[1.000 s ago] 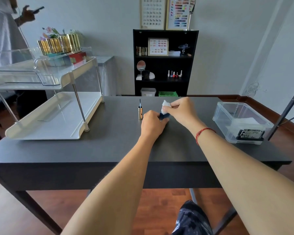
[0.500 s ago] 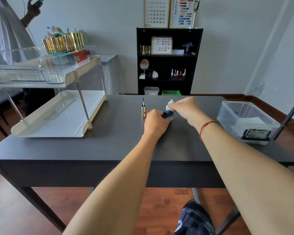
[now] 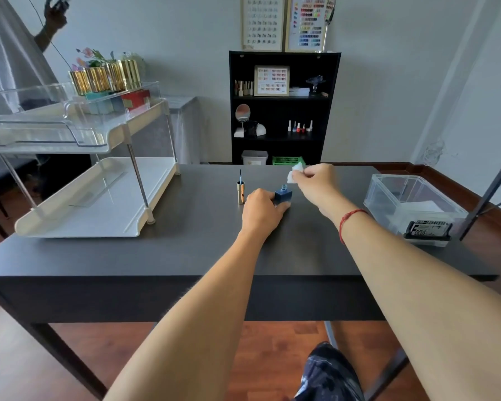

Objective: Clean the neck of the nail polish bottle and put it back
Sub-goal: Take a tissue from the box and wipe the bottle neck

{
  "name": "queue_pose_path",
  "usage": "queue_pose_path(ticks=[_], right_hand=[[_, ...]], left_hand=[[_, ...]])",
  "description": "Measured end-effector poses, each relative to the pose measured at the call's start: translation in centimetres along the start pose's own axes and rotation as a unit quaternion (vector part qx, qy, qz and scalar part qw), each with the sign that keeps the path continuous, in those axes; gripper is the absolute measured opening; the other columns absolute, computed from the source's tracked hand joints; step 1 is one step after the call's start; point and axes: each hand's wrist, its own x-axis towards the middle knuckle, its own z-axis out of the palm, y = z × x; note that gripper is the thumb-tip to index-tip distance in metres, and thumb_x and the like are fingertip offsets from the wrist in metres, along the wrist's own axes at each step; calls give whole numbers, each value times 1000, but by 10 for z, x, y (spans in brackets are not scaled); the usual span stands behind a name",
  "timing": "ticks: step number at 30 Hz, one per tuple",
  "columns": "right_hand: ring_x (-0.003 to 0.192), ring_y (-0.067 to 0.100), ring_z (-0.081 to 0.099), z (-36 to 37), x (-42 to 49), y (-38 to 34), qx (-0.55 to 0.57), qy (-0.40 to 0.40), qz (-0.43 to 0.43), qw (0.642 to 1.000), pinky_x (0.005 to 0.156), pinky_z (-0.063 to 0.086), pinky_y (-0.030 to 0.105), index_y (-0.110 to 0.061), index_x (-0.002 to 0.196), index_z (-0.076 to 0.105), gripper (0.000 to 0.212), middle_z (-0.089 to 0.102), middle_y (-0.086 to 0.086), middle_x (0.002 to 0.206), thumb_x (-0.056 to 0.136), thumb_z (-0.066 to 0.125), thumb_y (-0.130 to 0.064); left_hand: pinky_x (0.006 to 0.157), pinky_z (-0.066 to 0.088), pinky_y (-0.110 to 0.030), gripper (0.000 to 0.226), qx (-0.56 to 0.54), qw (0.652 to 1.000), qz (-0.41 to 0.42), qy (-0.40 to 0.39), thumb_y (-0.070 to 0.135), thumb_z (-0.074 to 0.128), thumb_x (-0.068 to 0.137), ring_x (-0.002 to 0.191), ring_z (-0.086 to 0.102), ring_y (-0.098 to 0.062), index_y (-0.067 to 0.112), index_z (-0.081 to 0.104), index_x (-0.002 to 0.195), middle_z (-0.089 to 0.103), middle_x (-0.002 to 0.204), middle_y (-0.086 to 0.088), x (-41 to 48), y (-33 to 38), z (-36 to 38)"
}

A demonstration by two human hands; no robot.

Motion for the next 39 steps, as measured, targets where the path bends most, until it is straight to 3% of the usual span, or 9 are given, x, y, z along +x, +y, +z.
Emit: queue_pose_path(ticks=[6, 11, 13, 16, 21, 24, 28, 32, 39], right_hand=[[43, 14, 33, 8, 4, -5, -91, -82, -21, 992, 46, 27, 23, -10, 47, 45, 44, 34, 2, 46, 87, 61, -19], [45, 15, 33, 5, 5, -7, -103, -112, -17, 988, 46, 24, 24, -9, 51, 48, 42, 36, 3, 51, 91, 56, -22], [56, 18, 43, 6, 2, -4, -77, -116, -5, 990, 53, 32, 26, 3, 70, 66, 38, 49, 11, 64, 93, 53, -25], [71, 21, 48, 7, 2, 2, -56, -112, 4, 992, 65, 36, 29, 12, 98, 67, 42, 53, 25, 81, 95, 50, -27], [54, 15, 39, 5, 8, -4, -147, -139, -6, 979, 50, 27, 27, -8, 73, 53, 34, 44, 5, 65, 97, 45, -30], [66, 22, 50, 12, 11, -1, -163, -77, -14, 984, 58, 35, 27, -6, 85, 58, 30, 53, 9, 77, 97, 43, -29], [65, 26, 45, 11, 10, 13, -62, 14, -1, 998, 55, 32, 28, -3, 59, 51, 36, 47, 13, 60, 91, 52, -21], [72, 20, 53, 10, 4, 10, -49, -44, -44, 997, 64, 40, 30, 5, 89, 71, 31, 67, 21, 84, 91, 58, -23], [63, 16, 42, 1, 2, 9, -68, -104, -55, 991, 56, 30, 28, -2, 92, 70, 36, 51, 4, 69, 98, 47, -29]], left_hand=[[50, 32, -23, 28, 1, 1000, 5, 0, 27, 67, 88, 53, 42, -12, 0, 71, 95, 51, 66, -2, -1, 0, 1], [50, 33, -22, 28, 0, 1000, 7, -1, 27, 67, 89, 55, 44, -12, 2, 72, 99, 53, 69, -2, 0, -1, 2], [53, 35, -22, 26, 0, 1000, 5, -3, 26, 66, 89, 56, 46, -13, 3, 72, 100, 55, 70, -2, -1, 0, 1], [49, 32, -20, 24, -4, 1000, 0, -3, 26, 67, 89, 53, 44, -10, 4, 73, 98, 53, 67, 0, 0, 0, 0], [50, 34, -21, 25, -10, 1000, -3, -7, 27, 67, 88, 55, 46, -12, 4, 73, 98, 59, 71, -4, -3, 1, -1], [56, 38, -24, 26, -3, 1000, -4, -9, 27, 68, 88, 61, 50, -16, 3, 72, 99, 66, 81, -11, -3, 2, -1], [61, 41, -28, 28, 4, 1000, 3, -8, 28, 68, 87, 67, 52, -18, 4, 72, 101, 69, 86, -11, -3, 2, -2], [56, 38, -25, 27, 4, 1000, 5, -7, 27, 68, 87, 62, 50, -18, 2, 72, 97, 61, 74, -6, -3, 2, -2], [59, 40, -28, 29, 15, 1000, -5, -13, 29, 66, 88, 67, 52, -22, 1, 71, 94, 63, 76, -10, -2, 3, -3]])
